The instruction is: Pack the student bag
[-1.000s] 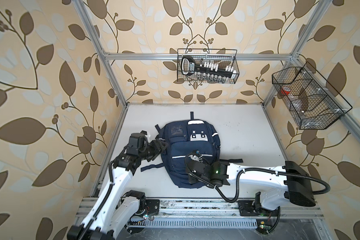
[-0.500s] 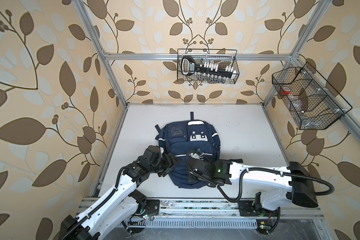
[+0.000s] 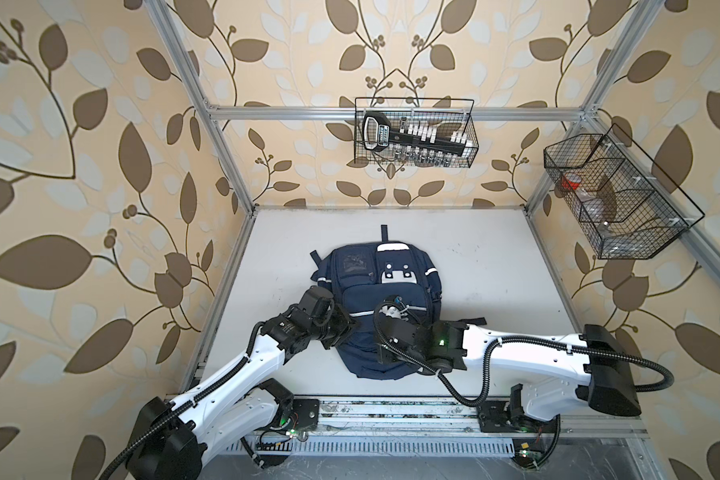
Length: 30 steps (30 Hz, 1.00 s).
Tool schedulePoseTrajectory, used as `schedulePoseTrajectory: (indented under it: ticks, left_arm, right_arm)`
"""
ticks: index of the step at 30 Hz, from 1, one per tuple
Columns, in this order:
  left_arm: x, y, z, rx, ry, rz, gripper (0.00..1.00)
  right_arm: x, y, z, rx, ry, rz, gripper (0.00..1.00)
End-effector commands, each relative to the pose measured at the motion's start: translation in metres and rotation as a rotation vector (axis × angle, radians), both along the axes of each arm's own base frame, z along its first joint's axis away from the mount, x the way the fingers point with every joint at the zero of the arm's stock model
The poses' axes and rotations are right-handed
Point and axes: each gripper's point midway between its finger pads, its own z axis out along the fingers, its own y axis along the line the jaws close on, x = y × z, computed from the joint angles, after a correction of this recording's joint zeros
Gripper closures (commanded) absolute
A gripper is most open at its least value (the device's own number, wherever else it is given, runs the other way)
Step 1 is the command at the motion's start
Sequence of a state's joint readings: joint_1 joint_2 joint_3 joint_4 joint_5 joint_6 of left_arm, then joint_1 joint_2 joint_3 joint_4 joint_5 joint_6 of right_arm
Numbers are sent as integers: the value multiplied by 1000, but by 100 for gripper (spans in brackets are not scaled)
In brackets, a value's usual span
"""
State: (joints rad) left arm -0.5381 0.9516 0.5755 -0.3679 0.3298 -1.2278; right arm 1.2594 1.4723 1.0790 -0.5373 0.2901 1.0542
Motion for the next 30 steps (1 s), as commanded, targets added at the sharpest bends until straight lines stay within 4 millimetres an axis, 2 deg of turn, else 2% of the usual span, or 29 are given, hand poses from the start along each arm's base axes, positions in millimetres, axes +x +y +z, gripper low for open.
schedulePoseTrajectory:
  ticks: [1,3,8,15,20,22,25,28,29,30]
  left_arm:
    - [29,-7,38,-1,-164,7,95]
    - [30,1,38,53,-163,20,100]
    - [32,20,40,187,-183,20,100]
    - [37,39,35,241,-186,34,100]
    - [43,53,30,240,-176,56,100]
    - [50,58,28,244,-172,60,100]
    - [64,70,25,248,-142,74,100]
    - [78,79,33,238,-147,91,100]
    - [78,78,38,239,-156,66,99]
    - [77,77,42,243,-155,57,88]
  right_arm:
    - [-14,9,11,55,18,42,100]
    - [-12,0,8,27,8,27,100]
    - [-5,-36,-9,-80,19,-41,100]
    - [14,-105,-33,-143,58,-166,100]
    - [20,-138,-44,-150,80,-222,100]
    - [19,-135,-44,-133,81,-205,100]
    - [15,-117,-38,-81,73,-142,100]
    - [10,-98,-32,-69,51,-93,100]
    - [9,-92,-30,-69,50,-82,100]
    - [8,-87,-29,-64,50,-72,100]
